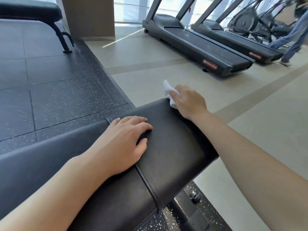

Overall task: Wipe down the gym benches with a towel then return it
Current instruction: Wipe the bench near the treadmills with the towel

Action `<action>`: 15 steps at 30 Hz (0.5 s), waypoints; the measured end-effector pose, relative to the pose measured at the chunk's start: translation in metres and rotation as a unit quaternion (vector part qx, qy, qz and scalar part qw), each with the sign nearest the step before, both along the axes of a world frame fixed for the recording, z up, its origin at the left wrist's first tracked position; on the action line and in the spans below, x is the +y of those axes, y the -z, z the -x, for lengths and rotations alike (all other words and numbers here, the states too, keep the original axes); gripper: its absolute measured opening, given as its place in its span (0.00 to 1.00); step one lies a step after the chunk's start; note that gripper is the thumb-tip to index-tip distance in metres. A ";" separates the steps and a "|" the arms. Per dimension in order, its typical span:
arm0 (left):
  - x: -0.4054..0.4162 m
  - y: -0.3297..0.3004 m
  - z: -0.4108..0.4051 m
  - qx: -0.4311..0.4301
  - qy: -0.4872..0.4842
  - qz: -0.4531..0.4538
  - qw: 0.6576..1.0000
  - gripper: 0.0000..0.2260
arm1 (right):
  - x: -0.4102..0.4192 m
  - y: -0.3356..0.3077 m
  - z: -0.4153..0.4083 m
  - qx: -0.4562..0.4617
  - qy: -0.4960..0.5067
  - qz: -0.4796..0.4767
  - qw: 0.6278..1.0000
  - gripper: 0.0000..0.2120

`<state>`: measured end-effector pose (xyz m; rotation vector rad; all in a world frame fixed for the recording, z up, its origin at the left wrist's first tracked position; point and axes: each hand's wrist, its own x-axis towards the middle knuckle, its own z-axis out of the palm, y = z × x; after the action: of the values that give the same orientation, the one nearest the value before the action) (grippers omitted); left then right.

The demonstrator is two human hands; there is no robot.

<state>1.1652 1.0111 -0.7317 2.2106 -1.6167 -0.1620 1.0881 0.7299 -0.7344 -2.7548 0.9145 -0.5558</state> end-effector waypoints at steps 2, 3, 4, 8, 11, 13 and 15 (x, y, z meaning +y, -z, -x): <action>0.000 0.000 0.000 -0.002 -0.001 -0.002 1.000 0.18 | 0.014 0.006 0.017 -0.012 -0.058 0.003 0.998 0.15; 0.001 0.001 0.001 -0.001 -0.002 -0.002 1.000 0.18 | 0.014 0.005 0.028 -0.009 -0.072 -0.002 0.997 0.15; 0.001 0.001 0.001 -0.002 -0.002 -0.002 1.000 0.18 | 0.009 0.004 0.037 -0.004 -0.075 -0.003 0.997 0.16; 0.000 0.001 0.001 -0.006 -0.006 -0.003 1.000 0.18 | -0.027 -0.006 0.038 0.020 0.011 -0.027 0.999 0.15; -0.001 0.001 0.001 -0.010 -0.006 -0.002 1.000 0.18 | -0.023 -0.013 0.015 -0.023 0.054 -0.081 0.995 0.12; -0.002 0.001 0.000 -0.011 -0.006 -0.001 1.000 0.18 | 0.007 -0.016 0.002 -0.076 -0.007 -0.073 0.994 0.13; -0.001 0.001 -0.001 -0.010 -0.005 0.000 1.000 0.18 | 0.050 -0.016 -0.002 -0.081 -0.084 -0.038 0.992 0.12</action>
<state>1.1665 1.0099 -0.7324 2.2261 -1.6171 -0.1362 1.0897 0.7802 -0.7183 -2.6404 0.6460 -0.6880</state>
